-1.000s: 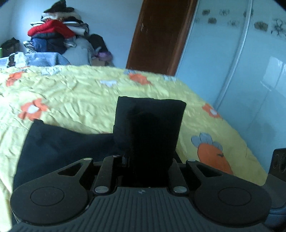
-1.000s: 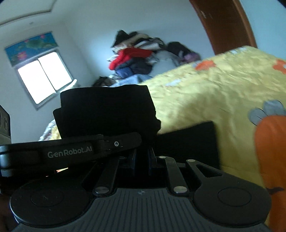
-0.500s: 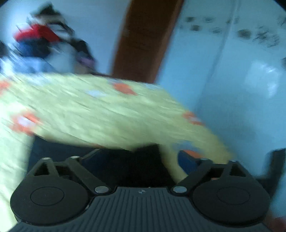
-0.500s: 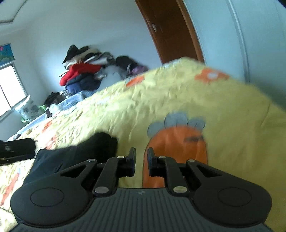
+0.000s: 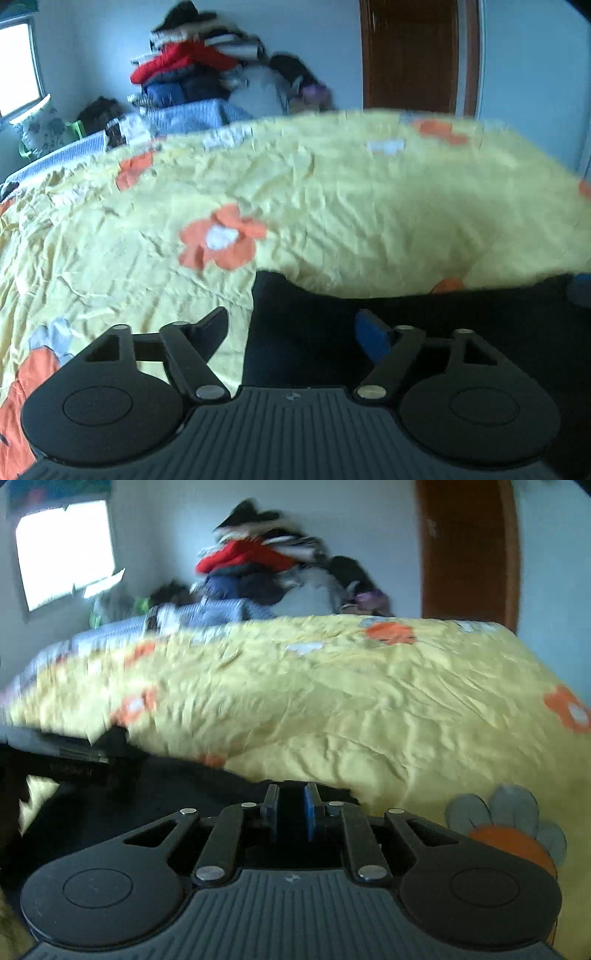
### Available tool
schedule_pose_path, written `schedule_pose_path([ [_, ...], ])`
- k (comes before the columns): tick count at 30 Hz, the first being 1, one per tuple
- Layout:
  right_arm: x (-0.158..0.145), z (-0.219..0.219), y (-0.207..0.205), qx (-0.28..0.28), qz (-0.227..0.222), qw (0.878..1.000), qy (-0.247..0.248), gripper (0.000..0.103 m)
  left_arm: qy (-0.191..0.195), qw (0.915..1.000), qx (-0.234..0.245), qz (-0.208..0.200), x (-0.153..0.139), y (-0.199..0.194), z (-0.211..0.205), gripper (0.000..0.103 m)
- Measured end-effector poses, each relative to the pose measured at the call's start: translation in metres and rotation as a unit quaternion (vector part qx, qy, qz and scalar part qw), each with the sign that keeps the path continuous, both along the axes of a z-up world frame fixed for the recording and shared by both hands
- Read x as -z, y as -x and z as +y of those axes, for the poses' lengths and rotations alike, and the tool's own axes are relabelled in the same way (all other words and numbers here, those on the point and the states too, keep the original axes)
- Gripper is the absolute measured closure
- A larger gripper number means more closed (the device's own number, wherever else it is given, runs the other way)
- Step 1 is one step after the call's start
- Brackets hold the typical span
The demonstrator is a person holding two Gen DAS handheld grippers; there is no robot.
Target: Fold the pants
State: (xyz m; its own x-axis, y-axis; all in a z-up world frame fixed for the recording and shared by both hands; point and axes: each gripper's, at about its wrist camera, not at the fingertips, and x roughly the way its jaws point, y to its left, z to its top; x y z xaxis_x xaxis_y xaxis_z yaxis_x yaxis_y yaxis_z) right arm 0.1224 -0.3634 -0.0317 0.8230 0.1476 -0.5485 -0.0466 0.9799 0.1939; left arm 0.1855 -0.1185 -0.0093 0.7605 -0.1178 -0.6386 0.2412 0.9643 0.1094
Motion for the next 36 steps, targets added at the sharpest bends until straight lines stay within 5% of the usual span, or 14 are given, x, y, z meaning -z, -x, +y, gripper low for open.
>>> schedule_pose_path([
  [4, -0.008, 0.002, 0.024, -0.033, -0.018, 0.999, -0.004, 0.081, 0.01, 0.9992, 0.026, -0.028, -0.011, 0.03, 0.004, 0.025],
  [6, 0.001, 0.011, 0.025, -0.039, -0.001, 0.999, 0.016, 0.07, 0.0, 0.9988, 0.044, -0.022, -0.006, 0.041, 0.006, 0.025],
  [8, 0.007, 0.011, 0.028, -0.01, 0.001, 1.0, 0.025, 0.047, -0.018, 0.9985, 0.048, -0.02, 0.0, 0.052, 0.01, 0.028],
  [11, -0.007, 0.016, 0.043, 0.004, -0.023, 0.999, 0.022, 0.047, 0.028, 0.996, 0.074, -0.041, 0.003, 0.079, 0.03, 0.025],
  [14, -0.014, 0.035, 0.059, -0.046, -0.043, 0.998, 0.022, 0.047, 0.014, 0.9956, 0.091, -0.014, 0.013, 0.092, 0.034, 0.023],
  [16, -0.006, 0.05, 0.062, -0.069, -0.021, 0.996, 0.061, 0.047, 0.019, 0.9959, 0.087, -0.018, 0.018, 0.097, 0.042, 0.023],
  [18, 0.007, 0.056, 0.064, -0.055, -0.007, 0.992, 0.116, 0.035, 0.04, 0.9959, 0.08, -0.006, 0.014, 0.099, 0.054, 0.024],
  [24, -0.006, 0.032, 0.093, -0.02, -0.038, 0.997, 0.064, 0.034, 0.077, 0.9943, 0.074, -0.007, 0.002, 0.107, 0.083, 0.026],
  [28, -0.001, 0.034, 0.09, -0.041, -0.019, 0.997, 0.064, 0.032, 0.05, 0.9941, 0.096, 0.009, 0.012, 0.114, 0.075, 0.025],
  [30, 0.011, 0.036, 0.084, -0.036, 0.008, 0.996, 0.079, 0.023, 0.035, 0.9944, 0.099, -0.003, 0.012, 0.121, 0.074, 0.025],
  [36, 0.024, 0.02, 0.084, -0.007, 0.012, 1.0, 0.014, 0.009, 0.053, 0.9967, 0.061, 0.008, 0.006, 0.112, 0.069, 0.022],
])
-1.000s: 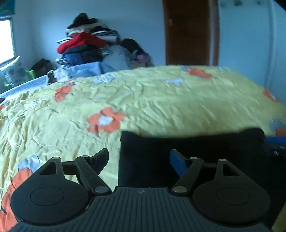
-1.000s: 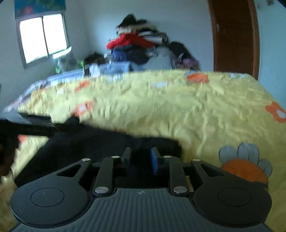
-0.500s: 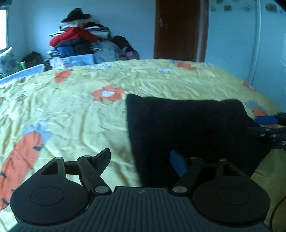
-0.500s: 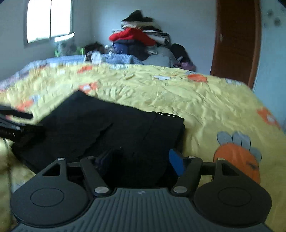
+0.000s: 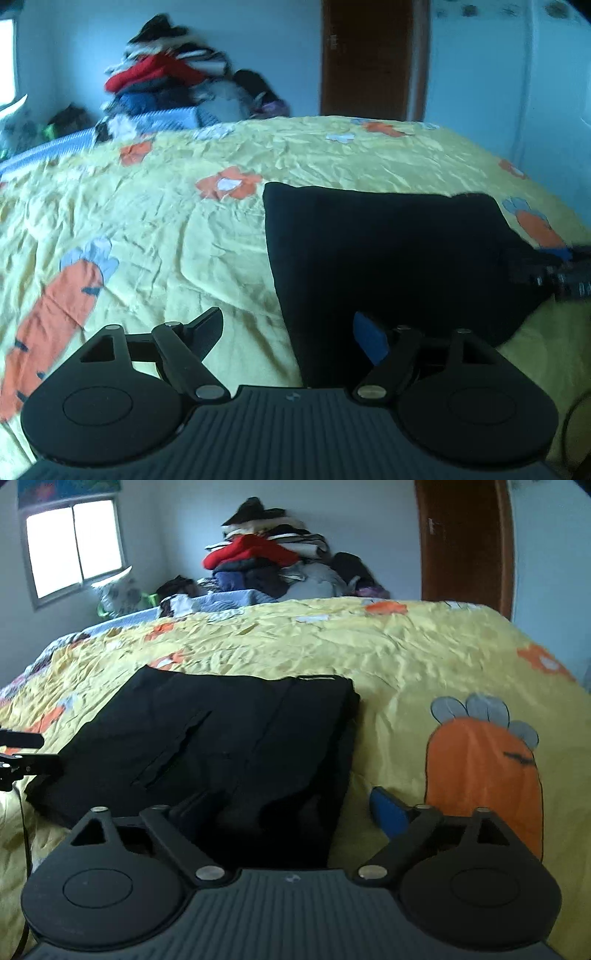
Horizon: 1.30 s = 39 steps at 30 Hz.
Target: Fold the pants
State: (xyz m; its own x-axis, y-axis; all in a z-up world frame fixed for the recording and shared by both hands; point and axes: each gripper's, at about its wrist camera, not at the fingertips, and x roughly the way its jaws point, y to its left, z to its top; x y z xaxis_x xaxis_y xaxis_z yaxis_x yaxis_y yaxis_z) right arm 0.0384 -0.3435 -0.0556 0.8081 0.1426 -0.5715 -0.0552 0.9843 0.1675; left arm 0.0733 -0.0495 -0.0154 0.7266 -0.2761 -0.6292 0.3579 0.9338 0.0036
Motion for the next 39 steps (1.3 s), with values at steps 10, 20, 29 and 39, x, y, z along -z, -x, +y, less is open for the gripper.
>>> schedule_pose_path([
  [10, 0.002, 0.0, -0.001, 0.012, 0.007, 1.0, 0.007, 0.0, -0.027, 0.996, -0.084, 0.015, -0.001, -0.012, -0.026, 0.017],
  [20, 0.002, 0.0, -0.001, 0.014, 0.007, 1.0, 0.004, 0.0, -0.049, 0.9945, -0.092, 0.008, 0.0, -0.008, -0.03, 0.008],
  [29, 0.002, 0.0, -0.001, 0.014, 0.007, 1.0, 0.004, 0.0, -0.053, 0.9942, -0.094, 0.004, 0.003, -0.007, -0.029, 0.002],
  [39, 0.003, 0.0, -0.001, 0.013, 0.007, 1.0, 0.004, 0.0, -0.05, 0.994, -0.097, 0.005, 0.007, -0.009, -0.027, 0.0],
])
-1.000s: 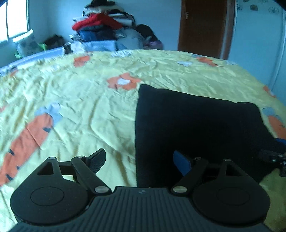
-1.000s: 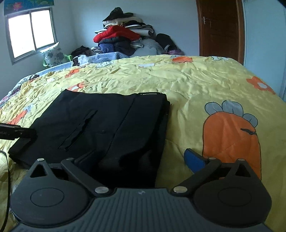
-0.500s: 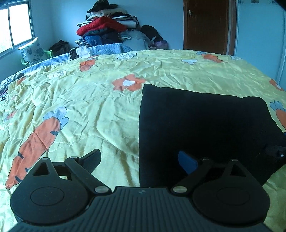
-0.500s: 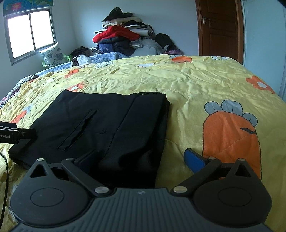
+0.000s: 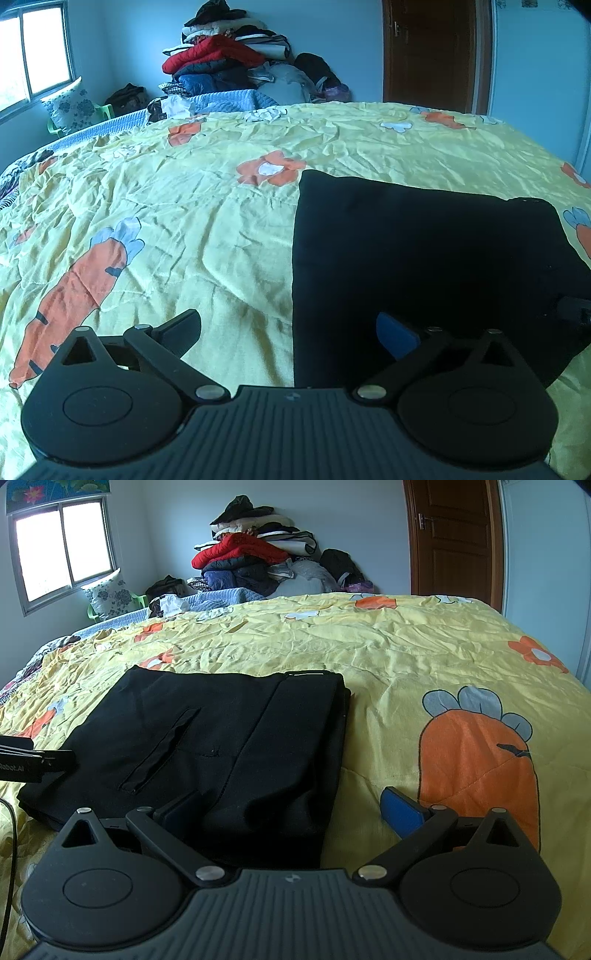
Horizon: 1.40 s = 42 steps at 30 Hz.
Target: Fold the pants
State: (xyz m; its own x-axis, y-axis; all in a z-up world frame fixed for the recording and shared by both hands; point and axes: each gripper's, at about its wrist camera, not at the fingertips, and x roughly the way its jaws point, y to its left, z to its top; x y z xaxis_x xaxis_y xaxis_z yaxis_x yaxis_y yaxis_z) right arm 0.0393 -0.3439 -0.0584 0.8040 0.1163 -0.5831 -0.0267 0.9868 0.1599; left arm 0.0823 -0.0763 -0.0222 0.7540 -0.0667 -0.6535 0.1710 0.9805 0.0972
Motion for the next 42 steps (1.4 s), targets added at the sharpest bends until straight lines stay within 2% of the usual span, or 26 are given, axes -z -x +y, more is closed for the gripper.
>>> schedule_pose_path([
  [7, 0.0, 0.0, 0.001, 0.003, -0.002, 1.0, -0.002, 0.0, 0.023, 0.9997, 0.007, -0.001, -0.01, 0.01, 0.008, 0.003],
  [9, -0.004, 0.003, 0.01, 0.026, -0.011, 1.0, -0.005, 0.0, 0.032, 0.9995, 0.007, -0.004, -0.013, 0.019, 0.016, 0.006],
  [11, -0.01, 0.011, 0.019, 0.039, -0.002, 0.999, -0.026, 0.0, 0.038, 0.9993, 0.004, -0.001, -0.014, 0.027, 0.024, 0.009],
  [13, -0.014, 0.022, 0.027, 0.016, 0.002, 0.999, -0.043, 0.0, 0.05, 0.9988, 0.002, -0.003, -0.015, 0.037, 0.031, 0.011],
  [14, -0.016, 0.029, 0.031, 0.001, -0.002, 0.999, -0.042, 0.0, 0.053, 0.9986, 0.002, -0.004, -0.016, 0.04, 0.032, 0.011],
  [17, -0.024, 0.047, 0.037, -0.004, -0.013, 1.0, 0.025, 0.0, 0.073, 0.9972, 0.014, -0.005, -0.021, 0.041, 0.036, 0.01],
  [20, -0.03, 0.03, 0.033, 0.0, -0.026, 1.0, -0.001, 0.0, 0.105, 0.9938, 0.032, 0.015, -0.025, 0.025, 0.038, 0.009],
  [22, -0.032, 0.008, 0.023, 0.012, -0.021, 0.999, -0.033, 0.0, 0.146, 0.9872, 0.042, 0.047, -0.022, 0.007, 0.041, 0.009],
  [24, -0.028, -0.015, 0.006, -0.002, 0.005, 0.998, -0.069, 0.0, 0.185, 0.978, 0.052, 0.081, -0.014, -0.013, 0.046, 0.01],
  [27, -0.016, -0.042, -0.018, -0.038, 0.051, 0.99, -0.129, 0.0, 0.241, 0.959, 0.076, 0.127, -0.001, -0.039, 0.053, 0.011],
  [30, -0.007, -0.065, -0.038, -0.099, 0.064, 0.97, -0.212, 0.0, 0.287, 0.9371, 0.119, 0.159, 0.01, -0.06, 0.057, 0.009],
  [32, -0.002, -0.076, -0.05, -0.131, 0.075, 0.954, -0.258, 0.0, 0.307, 0.9276, 0.142, 0.159, 0.014, -0.071, 0.059, 0.009],
  [33, 0.0, -0.079, -0.057, -0.153, 0.084, 0.945, -0.275, 0.0, 0.322, 0.9195, 0.156, 0.164, 0.017, -0.076, 0.059, 0.009],
  [35, 0.002, -0.081, -0.072, -0.183, 0.095, 0.934, -0.293, 0.0, 0.358, 0.9002, 0.177, 0.173, 0.024, -0.088, 0.062, 0.006],
  [36, 0.003, -0.079, -0.081, -0.198, 0.102, 0.927, -0.303, 0.0, 0.373, 0.8927, 0.18, 0.178, 0.027, -0.093, 0.062, 0.006],
  [38, 0.004, -0.073, -0.092, -0.215, 0.107, 0.92, -0.31, 0.0, 0.395, 0.8796, 0.185, 0.19, 0.031, -0.102, 0.06, 0.006],
  [40, 0.004, -0.063, -0.105, -0.222, 0.109, 0.918, -0.31, 0.0, 0.406, 0.8731, 0.184, 0.198, 0.034, -0.107, 0.055, 0.006],
  [42, 0.004, -0.052, -0.113, -0.222, 0.106, 0.918, -0.312, 0.0, 0.406, 0.8737, 0.179, 0.199, 0.034, -0.109, 0.051, 0.014],
])
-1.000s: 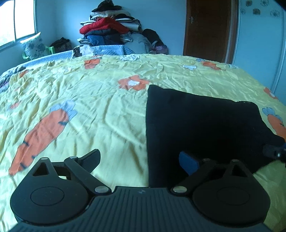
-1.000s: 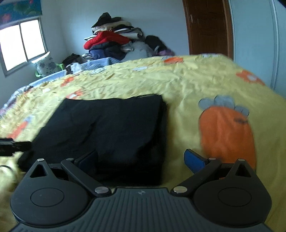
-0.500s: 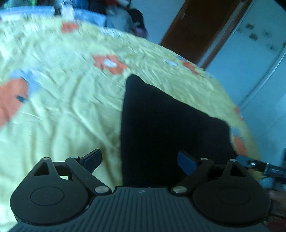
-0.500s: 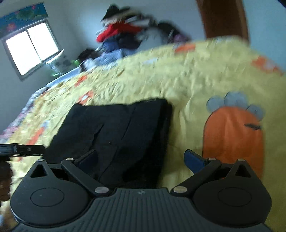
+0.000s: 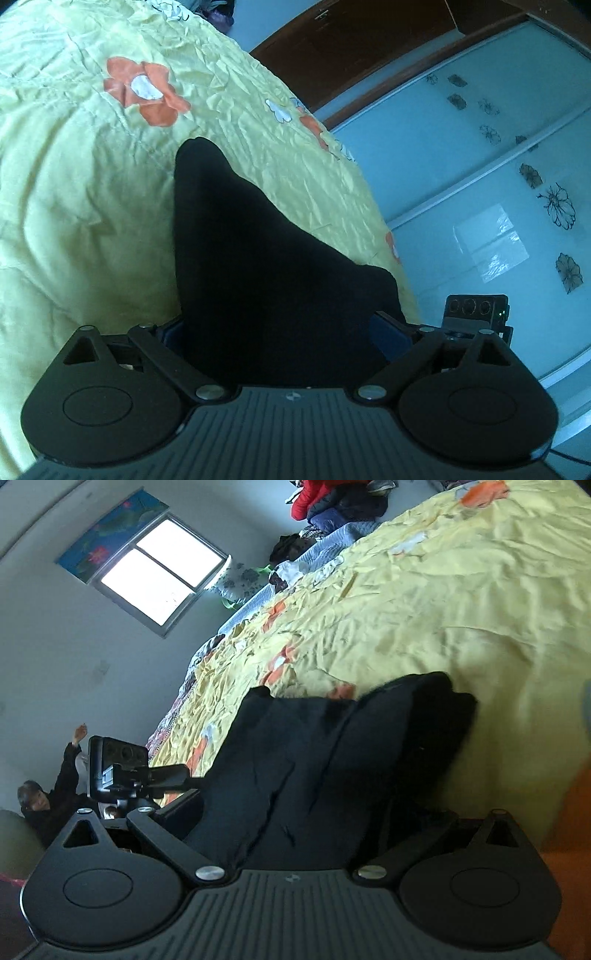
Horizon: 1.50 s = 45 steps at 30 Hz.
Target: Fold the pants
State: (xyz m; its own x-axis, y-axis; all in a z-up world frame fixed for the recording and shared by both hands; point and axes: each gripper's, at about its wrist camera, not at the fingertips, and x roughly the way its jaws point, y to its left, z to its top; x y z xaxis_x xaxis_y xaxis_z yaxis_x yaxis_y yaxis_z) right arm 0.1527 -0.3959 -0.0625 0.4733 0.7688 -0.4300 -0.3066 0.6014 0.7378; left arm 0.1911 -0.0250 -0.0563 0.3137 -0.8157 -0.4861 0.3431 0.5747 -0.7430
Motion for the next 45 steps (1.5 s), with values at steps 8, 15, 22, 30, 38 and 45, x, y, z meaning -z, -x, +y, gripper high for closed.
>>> schedule_pose_path([
  [8, 0.004, 0.007, 0.012, 0.078, 0.03, 0.996, 0.024, 0.075, -0.049, 0.9976, -0.037, -0.034, -0.009, 0.016, 0.01, 0.087],
  [15, -0.048, 0.036, 0.016, 0.069, -0.048, 0.996, -0.021, 0.076, -0.074, 0.9852, -0.062, -0.141, -0.067, 0.03, 0.029, 0.089],
  [22, -0.057, 0.077, -0.053, 0.072, -0.082, 0.993, -0.036, 0.075, -0.122, 0.9749, -0.107, -0.153, -0.083, -0.027, 0.068, 0.087],
  [30, -0.032, 0.095, -0.064, 0.15, -0.031, 0.976, 0.154, 0.055, -0.226, 0.952, -0.174, -0.113, -0.048, -0.046, 0.093, 0.062],
  [38, -0.064, 0.15, -0.058, 0.067, -0.13, 0.967, 0.209, 0.054, -0.247, 0.9413, -0.127, -0.192, -0.074, -0.018, 0.032, 0.011],
  [45, -0.057, 0.178, -0.063, 0.083, -0.133, 0.952, 0.262, 0.053, -0.319, 0.913, -0.134, -0.216, -0.062, 0.002, 0.029, 0.011],
])
